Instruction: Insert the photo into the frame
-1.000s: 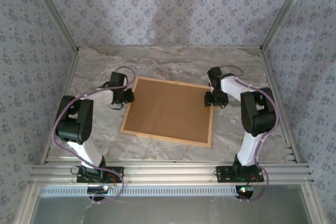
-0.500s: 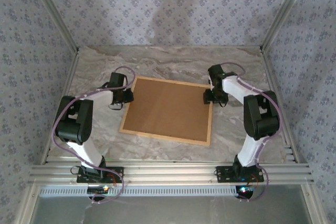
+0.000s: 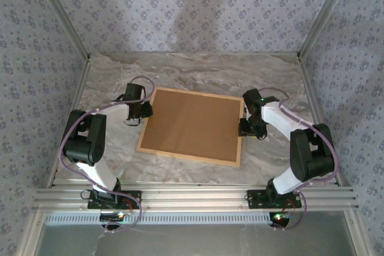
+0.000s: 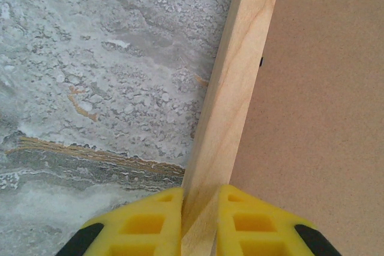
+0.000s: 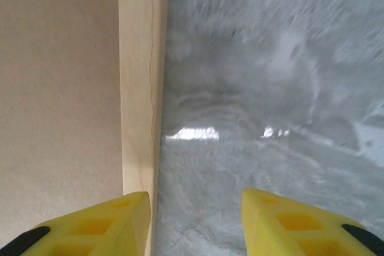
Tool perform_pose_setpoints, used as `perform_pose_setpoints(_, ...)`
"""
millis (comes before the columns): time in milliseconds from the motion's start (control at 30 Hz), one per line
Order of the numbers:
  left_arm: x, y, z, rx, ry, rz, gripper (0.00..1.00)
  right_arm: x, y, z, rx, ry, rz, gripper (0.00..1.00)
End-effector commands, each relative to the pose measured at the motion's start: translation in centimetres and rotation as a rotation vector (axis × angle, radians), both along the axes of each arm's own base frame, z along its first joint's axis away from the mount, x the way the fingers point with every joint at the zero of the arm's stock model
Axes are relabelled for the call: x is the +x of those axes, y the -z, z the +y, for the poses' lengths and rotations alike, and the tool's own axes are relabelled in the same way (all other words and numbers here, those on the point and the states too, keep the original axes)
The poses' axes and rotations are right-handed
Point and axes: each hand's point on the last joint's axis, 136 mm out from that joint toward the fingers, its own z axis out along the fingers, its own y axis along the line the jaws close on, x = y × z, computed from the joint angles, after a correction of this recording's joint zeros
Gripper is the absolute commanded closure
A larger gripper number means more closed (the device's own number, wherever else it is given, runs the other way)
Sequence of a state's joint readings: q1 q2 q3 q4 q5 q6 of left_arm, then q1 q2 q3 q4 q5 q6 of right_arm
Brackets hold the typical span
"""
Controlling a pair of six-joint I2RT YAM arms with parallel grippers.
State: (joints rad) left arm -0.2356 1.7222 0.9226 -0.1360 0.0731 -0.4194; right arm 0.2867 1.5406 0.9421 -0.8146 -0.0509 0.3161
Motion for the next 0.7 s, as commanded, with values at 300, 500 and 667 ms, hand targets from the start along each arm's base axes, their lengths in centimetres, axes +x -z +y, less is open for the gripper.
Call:
perform_pose_setpoints(300,-4.3,3.2,0.9,0.041,0.003,0.175,0.82,-1.7,1.6,1.4,0.033,0.004,0.060,0.56)
perform_pose_setpoints(500,-4.2,3.3,0.8,0.041,0.005,0.176,0.82,-1.6,2.3,1.6,0.036,-0.007,0.073,0.57)
perform_pose_setpoints(667,-4.1,3.3,0.8,0.040,0.006,0.176,0.82,-1.4,2.8,2.1,0.050,-0.009,0.074,0.57)
